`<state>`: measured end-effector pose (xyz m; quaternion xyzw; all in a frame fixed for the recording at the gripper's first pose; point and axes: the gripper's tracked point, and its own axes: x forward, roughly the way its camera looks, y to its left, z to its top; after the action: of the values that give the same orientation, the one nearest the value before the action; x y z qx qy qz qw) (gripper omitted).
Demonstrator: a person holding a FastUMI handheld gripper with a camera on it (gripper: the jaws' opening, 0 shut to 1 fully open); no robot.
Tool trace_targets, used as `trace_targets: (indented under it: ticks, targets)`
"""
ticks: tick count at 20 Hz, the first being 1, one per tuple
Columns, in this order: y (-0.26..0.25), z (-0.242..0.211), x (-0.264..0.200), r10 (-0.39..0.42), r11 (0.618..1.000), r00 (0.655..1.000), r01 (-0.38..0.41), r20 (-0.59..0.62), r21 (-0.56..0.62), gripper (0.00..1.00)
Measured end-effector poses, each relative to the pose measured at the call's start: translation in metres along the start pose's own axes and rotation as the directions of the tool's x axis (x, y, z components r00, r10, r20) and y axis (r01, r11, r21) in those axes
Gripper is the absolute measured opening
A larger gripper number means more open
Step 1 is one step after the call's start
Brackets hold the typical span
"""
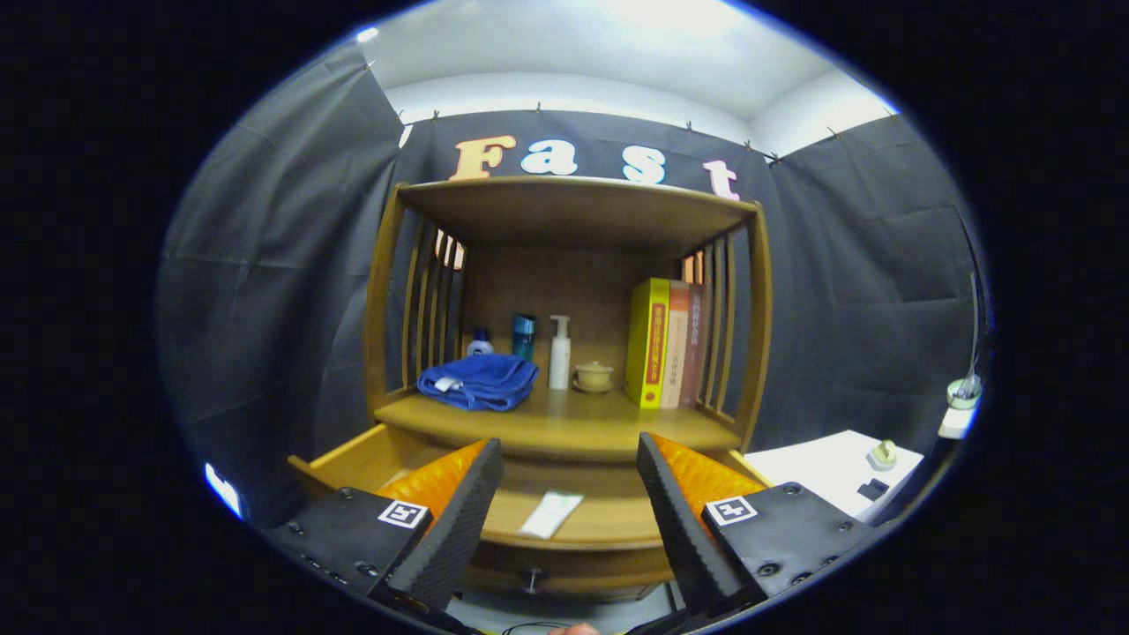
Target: Pull open the drawer, take out the items inside it, and place them on the countertop above the cabinet.
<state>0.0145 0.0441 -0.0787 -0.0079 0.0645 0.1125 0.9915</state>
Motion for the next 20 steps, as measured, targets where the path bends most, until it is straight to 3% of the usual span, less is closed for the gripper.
trace_targets:
  ticks: [2,4,6,9,12,18,20]
  targets:
    - [0.008,0.002,0.038,0.03,0.999,0.996,-0.027,-0.087,0.031,0.99]
    - [0.005,-0.032,0.067,0.034,0.999,0.96,-0.023,-0.278,0.045,0.99]
    - [0.012,-0.073,0.087,0.049,0.997,0.894,-0.017,-0.445,0.076,0.99]
    - [0.018,-0.139,0.092,0.065,0.995,0.756,0.004,-0.651,0.104,0.99]
    - [0.019,-0.19,0.092,0.045,0.997,0.654,0.024,-0.755,0.08,0.99]
    - [0.025,-0.252,0.091,0.029,1.0,0.499,-0.013,-0.866,0.027,0.99]
    - [0.032,-0.263,0.088,0.042,0.999,0.465,-0.036,-0.884,0.028,0.99]
